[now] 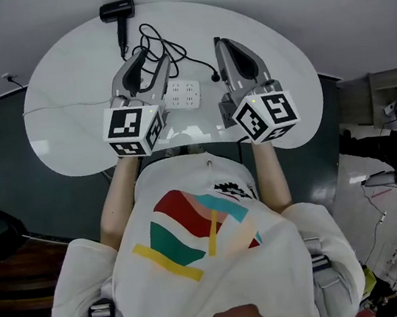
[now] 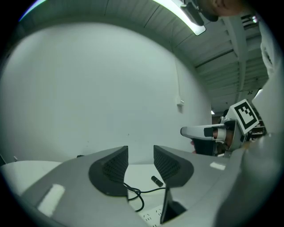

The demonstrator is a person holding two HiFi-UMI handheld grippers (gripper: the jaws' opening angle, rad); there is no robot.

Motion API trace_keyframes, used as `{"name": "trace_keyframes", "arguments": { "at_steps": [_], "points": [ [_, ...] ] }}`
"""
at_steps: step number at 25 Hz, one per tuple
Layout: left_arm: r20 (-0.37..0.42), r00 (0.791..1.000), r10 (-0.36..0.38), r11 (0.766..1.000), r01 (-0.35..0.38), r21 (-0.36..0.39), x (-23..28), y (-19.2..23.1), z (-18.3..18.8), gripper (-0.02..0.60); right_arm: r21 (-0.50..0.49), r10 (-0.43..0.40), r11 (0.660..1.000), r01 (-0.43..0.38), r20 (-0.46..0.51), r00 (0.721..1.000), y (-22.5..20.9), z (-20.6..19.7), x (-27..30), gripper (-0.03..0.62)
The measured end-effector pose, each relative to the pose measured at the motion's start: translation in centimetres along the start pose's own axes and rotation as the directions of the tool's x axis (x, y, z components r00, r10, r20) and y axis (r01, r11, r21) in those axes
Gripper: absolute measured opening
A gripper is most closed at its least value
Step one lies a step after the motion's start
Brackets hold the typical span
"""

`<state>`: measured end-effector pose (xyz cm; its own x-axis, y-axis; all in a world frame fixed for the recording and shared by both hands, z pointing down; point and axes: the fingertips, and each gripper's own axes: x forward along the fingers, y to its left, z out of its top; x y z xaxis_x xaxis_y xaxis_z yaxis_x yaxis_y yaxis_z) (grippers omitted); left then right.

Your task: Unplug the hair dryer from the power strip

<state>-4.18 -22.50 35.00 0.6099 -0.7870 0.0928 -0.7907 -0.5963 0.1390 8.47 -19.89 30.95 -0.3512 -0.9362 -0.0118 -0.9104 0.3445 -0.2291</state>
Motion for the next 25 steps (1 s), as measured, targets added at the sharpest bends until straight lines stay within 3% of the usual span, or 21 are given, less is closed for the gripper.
{"name": "trace_keyframes", "arguments": {
  "at_steps": [7, 10, 13, 25],
  "points": [
    [0.125, 0.988, 0.095, 0.995, -0.099, 0.025, -3.2, -0.2, 2.0, 0.120, -0.163, -0.062, 0.985, 0.063, 0.009, 0.998, 2.2, -1.1, -1.3, 0.011],
    [0.116, 0.987, 0.110, 0.988, -0.121, 0.095, -3.9, -0.8, 1.3, 0.099, -0.184, -0.075, 0.980, 0.069, -0.027, 0.997, 2.7, -2.6, -1.9, 0.009],
    [0.086, 0.987, 0.133, 0.976, -0.145, 0.160, -4.2, -1.2, 0.6, 0.013, -0.204, -0.078, 0.977, 0.063, -0.066, 0.995, 3.0, -4.0, -2.2, 0.011],
    [0.047, 0.991, 0.126, 0.980, -0.132, 0.147, -3.8, -1.4, -0.2, 0.000, -0.260, -0.064, 0.965, 0.028, -0.132, 0.989, 4.3, -6.0, -2.1, 0.011]
  ]
}}
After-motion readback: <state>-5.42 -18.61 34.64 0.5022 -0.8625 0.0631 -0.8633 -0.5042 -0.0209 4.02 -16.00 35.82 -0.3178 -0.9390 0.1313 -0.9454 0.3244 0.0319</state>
